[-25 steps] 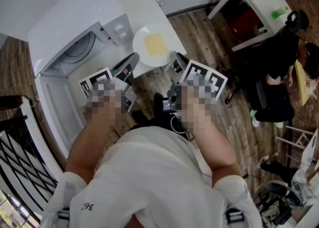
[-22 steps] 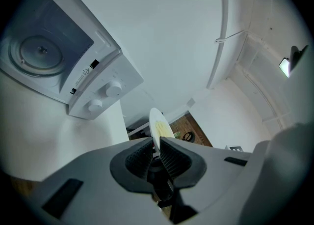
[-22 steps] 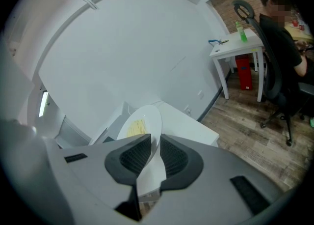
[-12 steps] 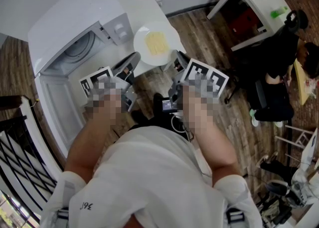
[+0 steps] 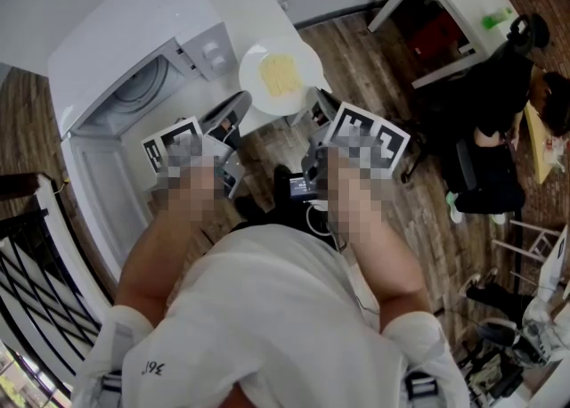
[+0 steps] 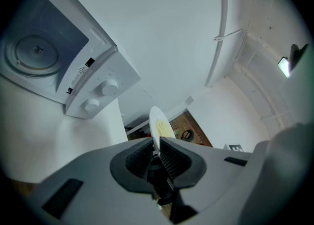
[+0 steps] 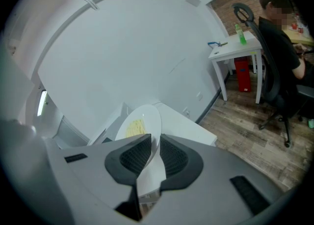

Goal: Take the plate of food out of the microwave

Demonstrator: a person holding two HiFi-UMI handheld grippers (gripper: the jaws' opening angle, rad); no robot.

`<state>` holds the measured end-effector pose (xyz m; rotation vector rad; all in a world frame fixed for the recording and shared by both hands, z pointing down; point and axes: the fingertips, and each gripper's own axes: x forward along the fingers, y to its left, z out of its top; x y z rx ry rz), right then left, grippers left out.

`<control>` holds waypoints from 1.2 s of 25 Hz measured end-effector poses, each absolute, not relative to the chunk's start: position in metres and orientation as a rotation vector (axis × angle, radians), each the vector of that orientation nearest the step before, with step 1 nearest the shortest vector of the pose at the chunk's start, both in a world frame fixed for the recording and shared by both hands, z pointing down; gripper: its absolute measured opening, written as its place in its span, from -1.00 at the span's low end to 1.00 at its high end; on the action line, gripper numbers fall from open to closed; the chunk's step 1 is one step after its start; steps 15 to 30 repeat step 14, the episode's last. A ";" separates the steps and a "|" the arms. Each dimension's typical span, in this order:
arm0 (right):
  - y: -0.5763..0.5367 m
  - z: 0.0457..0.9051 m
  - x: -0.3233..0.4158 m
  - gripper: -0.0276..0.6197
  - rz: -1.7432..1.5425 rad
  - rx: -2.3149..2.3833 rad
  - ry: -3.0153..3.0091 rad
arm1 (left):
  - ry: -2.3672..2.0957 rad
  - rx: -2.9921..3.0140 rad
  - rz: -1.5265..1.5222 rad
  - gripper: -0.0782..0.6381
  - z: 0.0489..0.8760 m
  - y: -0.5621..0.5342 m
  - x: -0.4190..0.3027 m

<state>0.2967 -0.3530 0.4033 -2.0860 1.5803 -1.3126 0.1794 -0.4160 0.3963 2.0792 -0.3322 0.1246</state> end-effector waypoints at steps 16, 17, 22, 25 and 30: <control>-0.362 0.402 0.296 -0.73 -1.293 -2.081 1.594 | -0.335 2.097 0.116 -0.64 0.394 -0.424 0.178; -0.362 0.402 0.296 -0.73 -1.293 -2.081 1.594 | -0.335 2.097 0.116 -0.64 0.394 -0.424 0.178; -0.362 0.402 0.296 -0.73 -1.293 -2.081 1.594 | -0.335 2.097 0.116 -0.64 0.394 -0.424 0.178; -0.362 0.402 0.296 -0.73 -1.293 -2.081 1.594 | -0.335 2.097 0.116 -0.64 0.394 -0.424 0.178; -0.362 0.402 0.296 -0.73 -1.293 -2.081 1.594 | -0.335 2.097 0.116 -0.64 0.394 -0.424 0.178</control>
